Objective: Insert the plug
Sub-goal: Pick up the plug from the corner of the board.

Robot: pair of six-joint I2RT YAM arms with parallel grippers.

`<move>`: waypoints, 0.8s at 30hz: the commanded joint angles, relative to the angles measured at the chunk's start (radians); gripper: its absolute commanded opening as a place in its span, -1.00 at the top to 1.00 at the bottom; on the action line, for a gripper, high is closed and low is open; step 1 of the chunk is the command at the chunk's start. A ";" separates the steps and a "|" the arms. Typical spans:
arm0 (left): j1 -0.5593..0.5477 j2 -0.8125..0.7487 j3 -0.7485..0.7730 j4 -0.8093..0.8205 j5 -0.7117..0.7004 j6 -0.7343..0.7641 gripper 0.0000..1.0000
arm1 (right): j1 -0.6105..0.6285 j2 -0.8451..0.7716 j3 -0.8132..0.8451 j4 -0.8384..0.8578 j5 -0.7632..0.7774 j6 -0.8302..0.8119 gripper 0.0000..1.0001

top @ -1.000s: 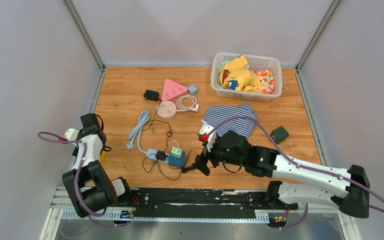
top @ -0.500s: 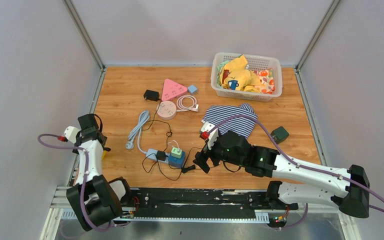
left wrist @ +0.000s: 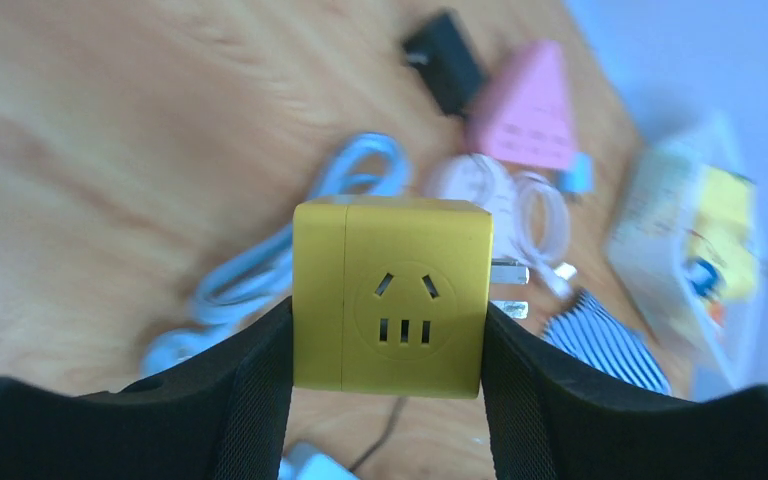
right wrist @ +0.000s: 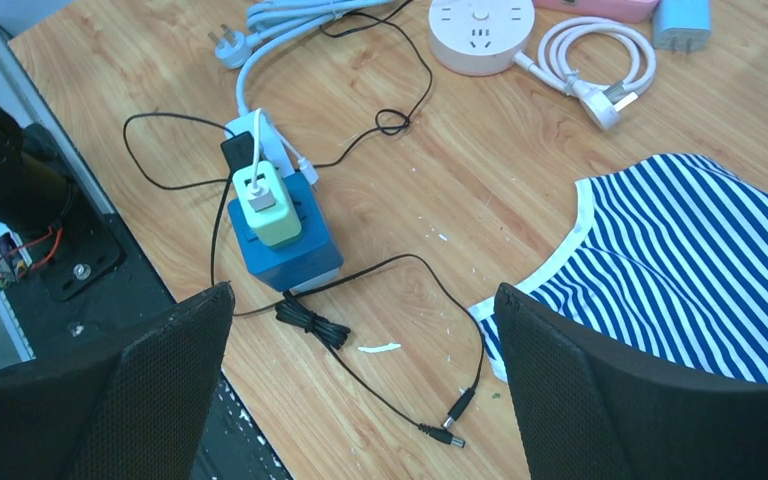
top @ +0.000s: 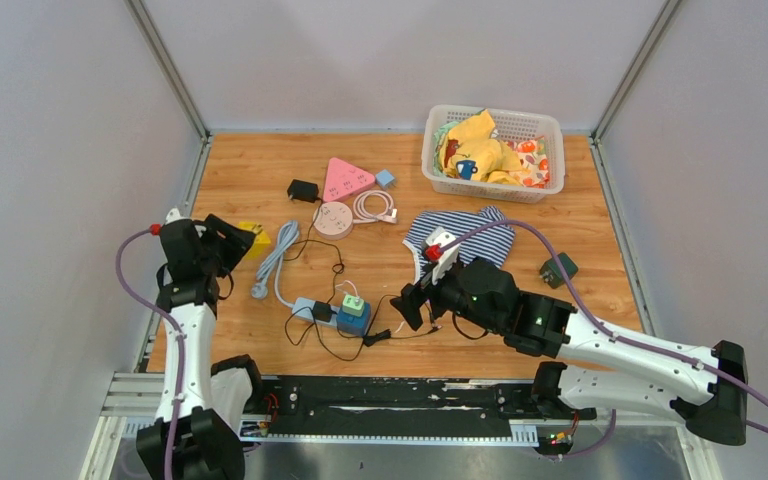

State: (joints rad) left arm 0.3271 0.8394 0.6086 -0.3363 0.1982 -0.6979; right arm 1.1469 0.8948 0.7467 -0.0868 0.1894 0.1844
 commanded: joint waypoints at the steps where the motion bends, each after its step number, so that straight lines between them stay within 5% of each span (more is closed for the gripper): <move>1: -0.050 -0.057 -0.012 0.247 0.350 -0.069 1.00 | -0.020 0.007 0.018 0.053 0.056 0.049 -1.00; 11: -0.293 -0.188 0.025 0.316 0.419 -0.155 1.00 | -0.060 0.090 0.081 0.220 -0.094 0.102 -1.00; 19: -0.472 -0.236 0.062 0.331 0.405 -0.150 1.00 | -0.119 0.199 0.102 0.469 -0.301 0.315 -0.99; 24: -0.526 -0.234 0.065 0.384 0.387 -0.210 1.00 | -0.121 0.242 0.138 0.498 -0.279 0.253 -0.95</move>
State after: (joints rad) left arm -0.1680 0.6125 0.6456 -0.0444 0.5789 -0.8501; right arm 1.0378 1.1175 0.8345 0.3134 -0.0624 0.4351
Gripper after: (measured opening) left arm 0.609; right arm 0.983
